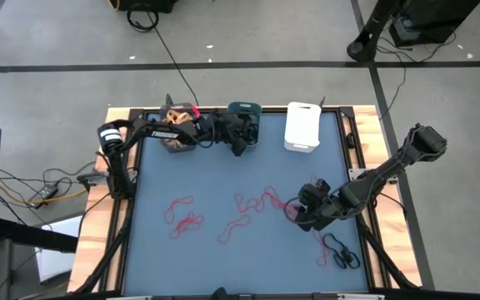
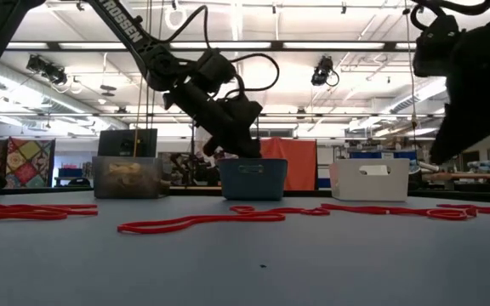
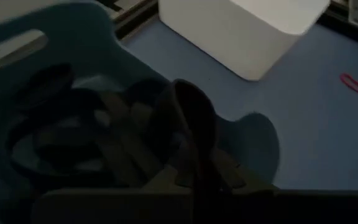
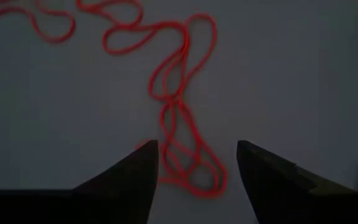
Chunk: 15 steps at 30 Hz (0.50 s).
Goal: Sort rubber bands into baskets
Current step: Put the black rubber band into the blue bin
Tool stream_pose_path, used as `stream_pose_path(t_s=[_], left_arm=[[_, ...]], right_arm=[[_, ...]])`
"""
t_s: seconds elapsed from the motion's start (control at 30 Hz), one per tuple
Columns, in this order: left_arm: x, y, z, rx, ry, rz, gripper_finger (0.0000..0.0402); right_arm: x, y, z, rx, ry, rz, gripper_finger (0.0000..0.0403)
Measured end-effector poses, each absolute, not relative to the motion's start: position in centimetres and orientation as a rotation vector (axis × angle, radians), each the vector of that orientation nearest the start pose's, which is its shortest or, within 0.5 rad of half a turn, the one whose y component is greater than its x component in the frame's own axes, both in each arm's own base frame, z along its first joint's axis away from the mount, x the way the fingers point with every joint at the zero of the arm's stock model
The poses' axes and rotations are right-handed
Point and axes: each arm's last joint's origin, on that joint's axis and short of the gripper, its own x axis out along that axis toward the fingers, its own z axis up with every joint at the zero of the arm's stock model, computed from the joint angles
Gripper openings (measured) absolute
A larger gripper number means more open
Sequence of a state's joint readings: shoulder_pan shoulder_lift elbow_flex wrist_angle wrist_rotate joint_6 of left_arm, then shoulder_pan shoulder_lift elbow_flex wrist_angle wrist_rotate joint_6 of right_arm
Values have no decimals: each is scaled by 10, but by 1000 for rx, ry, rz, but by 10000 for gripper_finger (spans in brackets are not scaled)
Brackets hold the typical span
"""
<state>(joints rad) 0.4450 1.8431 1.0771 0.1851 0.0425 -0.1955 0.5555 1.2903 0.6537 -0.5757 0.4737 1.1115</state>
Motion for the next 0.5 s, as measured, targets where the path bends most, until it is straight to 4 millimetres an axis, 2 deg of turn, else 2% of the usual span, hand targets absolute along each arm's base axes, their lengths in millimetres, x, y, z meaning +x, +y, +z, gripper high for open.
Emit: stream_pose_path(t_s=[0.13,0.4,0.5], left_arm=[[352,170,179,-328,522,461,53],[351,170,178,-327,523,464,173],[351,170,178,-350,517,478,206]], right_arm=[[184,103,171,427,967,-482,222],[183,105,170,460,1030,-439,213],[182,105,170,469,1057,-426,213]])
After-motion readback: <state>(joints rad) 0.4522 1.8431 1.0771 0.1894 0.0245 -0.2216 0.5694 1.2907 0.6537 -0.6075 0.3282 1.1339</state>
